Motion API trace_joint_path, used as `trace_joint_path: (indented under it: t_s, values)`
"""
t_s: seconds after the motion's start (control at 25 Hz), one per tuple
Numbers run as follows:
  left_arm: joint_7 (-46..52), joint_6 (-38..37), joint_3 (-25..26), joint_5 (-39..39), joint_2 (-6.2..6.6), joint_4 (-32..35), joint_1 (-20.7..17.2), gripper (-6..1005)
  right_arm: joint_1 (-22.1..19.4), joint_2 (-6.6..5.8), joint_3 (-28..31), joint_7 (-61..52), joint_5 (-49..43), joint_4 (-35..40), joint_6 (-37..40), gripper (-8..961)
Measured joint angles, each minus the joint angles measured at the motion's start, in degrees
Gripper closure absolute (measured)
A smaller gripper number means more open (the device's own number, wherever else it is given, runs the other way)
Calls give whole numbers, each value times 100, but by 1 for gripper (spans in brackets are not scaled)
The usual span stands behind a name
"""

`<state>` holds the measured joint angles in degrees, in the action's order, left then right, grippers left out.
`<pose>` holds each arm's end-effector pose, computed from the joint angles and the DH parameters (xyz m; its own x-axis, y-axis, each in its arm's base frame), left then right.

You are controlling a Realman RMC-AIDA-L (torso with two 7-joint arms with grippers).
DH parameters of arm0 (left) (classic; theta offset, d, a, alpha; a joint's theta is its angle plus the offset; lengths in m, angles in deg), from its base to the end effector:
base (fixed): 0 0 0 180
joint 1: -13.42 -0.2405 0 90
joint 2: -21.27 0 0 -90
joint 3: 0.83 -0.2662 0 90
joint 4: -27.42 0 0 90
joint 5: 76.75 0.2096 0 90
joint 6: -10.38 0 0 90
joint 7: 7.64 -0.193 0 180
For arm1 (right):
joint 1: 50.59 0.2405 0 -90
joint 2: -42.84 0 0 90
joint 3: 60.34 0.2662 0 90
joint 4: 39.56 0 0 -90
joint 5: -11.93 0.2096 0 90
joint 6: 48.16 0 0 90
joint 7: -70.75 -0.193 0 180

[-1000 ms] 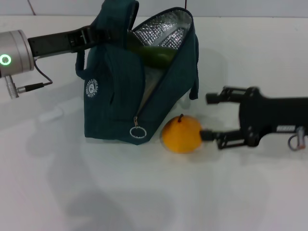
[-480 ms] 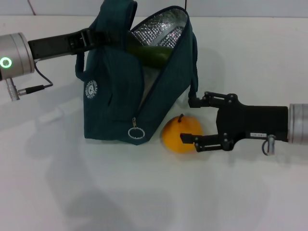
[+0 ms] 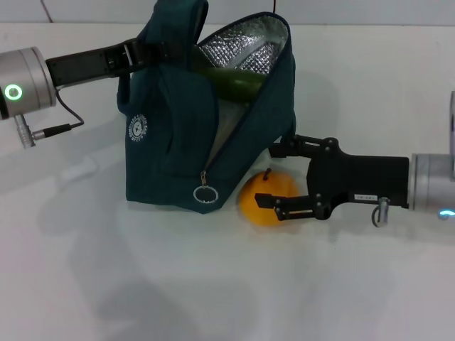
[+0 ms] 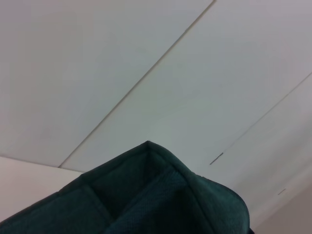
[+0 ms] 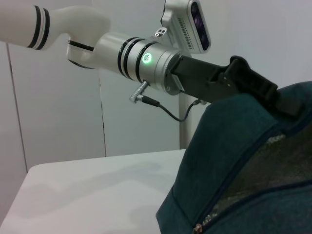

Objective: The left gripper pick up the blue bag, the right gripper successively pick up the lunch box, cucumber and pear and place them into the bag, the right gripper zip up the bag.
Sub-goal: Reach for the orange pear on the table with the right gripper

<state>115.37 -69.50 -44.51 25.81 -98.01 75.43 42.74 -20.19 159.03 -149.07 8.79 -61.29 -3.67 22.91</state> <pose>-0.2248 0.4016 0.0006 0.2879 0.6726 0.6817 0.8643 -0.4891 0.1176 0.1837 0.3467 -0.1135 0.8682 -0.0206 -0.4958 -0.1258 -0.9756 -0.1799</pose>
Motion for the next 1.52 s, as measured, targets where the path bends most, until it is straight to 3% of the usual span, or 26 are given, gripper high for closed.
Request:
trace_joint_path:
  t_s: [0.24, 0.56, 0.8, 1.0, 1.24, 1.52]
  values:
    - [-26, 60, 0, -5, 1, -3, 3, 953, 64, -1, -379, 69, 227, -34, -374, 110]
    - [-32, 69, 1, -9, -4, -3, 3, 953, 92, -1, -698, 218, 512, -39, -638, 184]
    - [-32, 121, 1, -9, -8, -5, -5, 953, 105, -1, -752, 283, 605, -39, -698, 358]
    - [-32, 131, 1, -10, -8, -11, -6, 953, 141, 0, -999, 290, 830, -39, -986, 353]
    - [-32, 136, 1, -16, -8, -11, -21, 953, 195, 0, -1171, 475, 867, -34, -1034, 465]
    - [-32, 140, 1, -18, -7, -11, -49, 953, 154, -1, -1198, 718, 1038, 16, -1004, 709]
